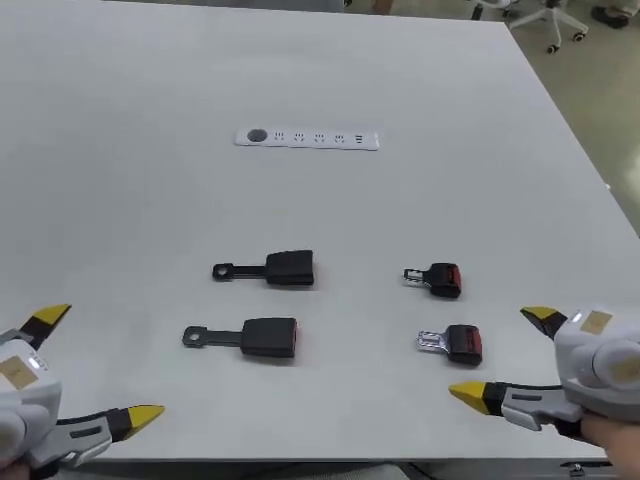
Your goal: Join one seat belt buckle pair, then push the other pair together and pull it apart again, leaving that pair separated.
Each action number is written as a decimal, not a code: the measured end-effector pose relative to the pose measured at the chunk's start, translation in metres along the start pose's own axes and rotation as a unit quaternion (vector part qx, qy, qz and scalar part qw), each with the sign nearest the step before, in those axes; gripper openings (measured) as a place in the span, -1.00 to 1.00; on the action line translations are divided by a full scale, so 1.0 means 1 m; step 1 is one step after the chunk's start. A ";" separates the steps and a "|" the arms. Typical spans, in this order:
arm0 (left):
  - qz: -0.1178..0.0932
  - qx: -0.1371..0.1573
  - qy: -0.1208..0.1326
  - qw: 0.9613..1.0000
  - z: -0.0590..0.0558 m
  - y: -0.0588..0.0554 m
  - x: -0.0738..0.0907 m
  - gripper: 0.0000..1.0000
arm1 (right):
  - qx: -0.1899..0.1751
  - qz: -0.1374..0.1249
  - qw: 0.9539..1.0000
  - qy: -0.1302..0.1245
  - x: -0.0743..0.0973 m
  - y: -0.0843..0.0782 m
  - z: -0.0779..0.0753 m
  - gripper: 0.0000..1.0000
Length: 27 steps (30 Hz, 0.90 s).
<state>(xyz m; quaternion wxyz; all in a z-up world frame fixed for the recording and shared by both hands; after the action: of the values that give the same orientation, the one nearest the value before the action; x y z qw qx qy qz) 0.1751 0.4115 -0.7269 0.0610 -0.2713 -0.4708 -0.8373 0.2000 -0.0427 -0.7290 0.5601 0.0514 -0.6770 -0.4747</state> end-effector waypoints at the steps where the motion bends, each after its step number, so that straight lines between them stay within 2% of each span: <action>1: -0.001 0.001 -0.004 1.000 -0.001 0.000 0.000 1.00 | 0.000 0.001 1.000 0.000 0.001 0.000 0.000 0.71; 3: -0.014 0.026 -0.016 0.999 -0.004 0.006 0.001 1.00 | 0.002 0.001 1.000 -0.001 0.002 0.000 0.000 0.69; 5: -0.017 0.028 -0.016 0.999 -0.002 0.008 0.003 1.00 | -0.001 -0.004 1.000 0.000 0.005 0.000 0.000 0.69; 8: -0.002 0.029 -0.026 0.999 -0.003 0.004 0.003 1.00 | 0.004 -0.006 1.000 0.002 0.007 -0.001 0.001 0.67; 13: -0.003 0.015 -0.036 0.999 -0.005 0.004 0.005 1.00 | 0.015 -0.001 1.000 -0.002 0.012 -0.002 0.000 0.66; 17: -0.006 0.029 -0.035 0.999 0.000 0.006 0.005 1.00 | 0.019 0.002 1.000 -0.007 0.016 -0.003 -0.001 0.67; 27: -0.007 0.033 -0.036 0.999 0.001 0.008 0.006 1.00 | 0.004 0.003 1.000 -0.022 0.017 -0.010 0.000 0.92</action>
<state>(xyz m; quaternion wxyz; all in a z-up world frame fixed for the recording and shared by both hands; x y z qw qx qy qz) 0.1729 0.4084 -0.7170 0.0467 -0.2960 -0.5017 -0.8115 0.1892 -0.0577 -0.7239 0.5461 0.0409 -0.6916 -0.4710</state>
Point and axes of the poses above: the centre of the closed fingertips' face, and the gripper's own axes: x roughly backward along the fingers, z roughly to its left, y roughly out of its top, the point moved 6 cm from there along x, roughly backward along the fingers, and after that the axes turned 15 degrees about y, right-handed, at the moved point
